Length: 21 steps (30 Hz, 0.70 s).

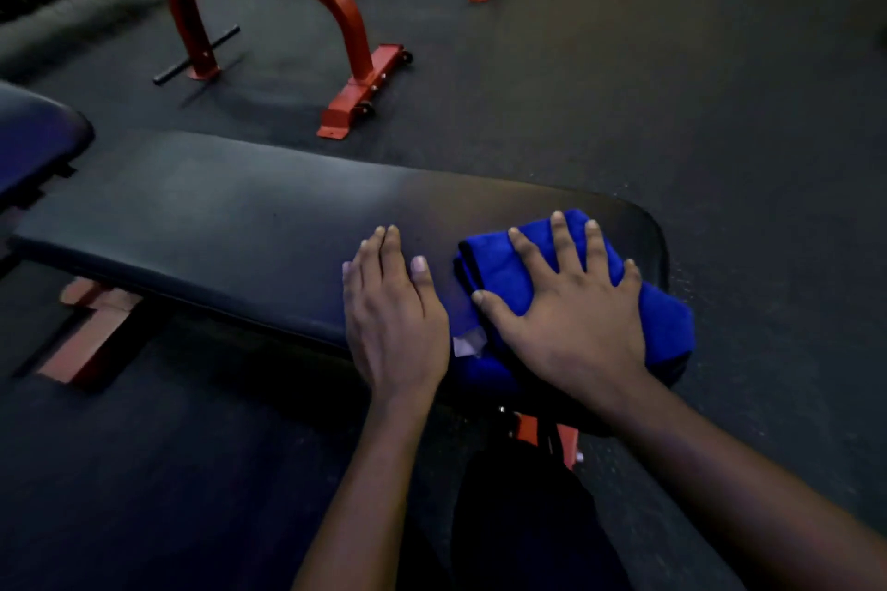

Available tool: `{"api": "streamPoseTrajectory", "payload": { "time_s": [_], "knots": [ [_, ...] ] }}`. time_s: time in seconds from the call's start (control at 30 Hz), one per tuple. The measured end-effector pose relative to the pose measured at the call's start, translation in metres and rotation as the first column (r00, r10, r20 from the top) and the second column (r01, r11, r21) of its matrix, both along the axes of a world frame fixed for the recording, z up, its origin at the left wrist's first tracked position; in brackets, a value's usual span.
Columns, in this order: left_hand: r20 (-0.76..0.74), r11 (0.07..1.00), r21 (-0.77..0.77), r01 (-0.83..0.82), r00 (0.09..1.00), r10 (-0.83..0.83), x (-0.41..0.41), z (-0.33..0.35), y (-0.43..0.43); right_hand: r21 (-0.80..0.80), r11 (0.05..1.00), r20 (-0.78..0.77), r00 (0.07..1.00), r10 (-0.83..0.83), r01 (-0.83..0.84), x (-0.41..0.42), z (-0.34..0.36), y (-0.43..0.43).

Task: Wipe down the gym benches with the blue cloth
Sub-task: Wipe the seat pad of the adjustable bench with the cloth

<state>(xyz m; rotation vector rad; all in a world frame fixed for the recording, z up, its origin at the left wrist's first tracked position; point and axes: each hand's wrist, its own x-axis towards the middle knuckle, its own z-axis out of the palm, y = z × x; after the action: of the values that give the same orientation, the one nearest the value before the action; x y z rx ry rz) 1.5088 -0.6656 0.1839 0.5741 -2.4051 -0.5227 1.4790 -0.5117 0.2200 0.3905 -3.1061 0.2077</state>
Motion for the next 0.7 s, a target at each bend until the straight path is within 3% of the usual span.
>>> {"api": "streamPoseTrajectory", "payload": {
  "time_s": [0.13,0.3,0.47,0.5,0.57,0.63,0.7],
  "knots": [
    [-0.137,0.999,-0.009,-0.040,0.990,0.038,-0.001,-0.004,-0.001,-0.020,1.000,-0.050,0.999,-0.005,0.004,0.004,-0.005,0.002],
    [-0.142,0.997,0.058,-0.053,0.988,0.061,0.002,0.006,0.002,-0.055,0.998,-0.036,0.999,-0.004,0.002,0.016,0.013,0.002],
    [-0.186,0.994,0.096,-0.051,0.980,0.068,0.005,0.004,0.002,-0.450,0.887,-0.107,0.980,-0.166,0.101,0.013,0.053,0.031],
    [-0.214,0.995,0.088,-0.044,0.975,0.062,0.006,0.003,0.001,-0.427,0.898,-0.106,0.981,-0.164,0.104,0.013,0.061,0.039],
    [-0.235,0.993,0.106,-0.059,0.968,0.083,0.010,0.001,-0.003,-0.203,0.979,-0.013,1.000,-0.024,0.021,0.021,0.065,0.042],
    [-0.244,0.962,0.208,-0.176,0.943,0.225,0.017,0.000,-0.008,-0.009,0.986,0.110,0.979,0.168,-0.169,0.038,0.042,0.030],
    [-0.213,0.882,0.362,-0.300,0.895,0.392,0.023,0.000,-0.015,0.078,0.965,0.074,0.967,0.245,-0.250,0.049,0.010,0.021]
  ]
}}
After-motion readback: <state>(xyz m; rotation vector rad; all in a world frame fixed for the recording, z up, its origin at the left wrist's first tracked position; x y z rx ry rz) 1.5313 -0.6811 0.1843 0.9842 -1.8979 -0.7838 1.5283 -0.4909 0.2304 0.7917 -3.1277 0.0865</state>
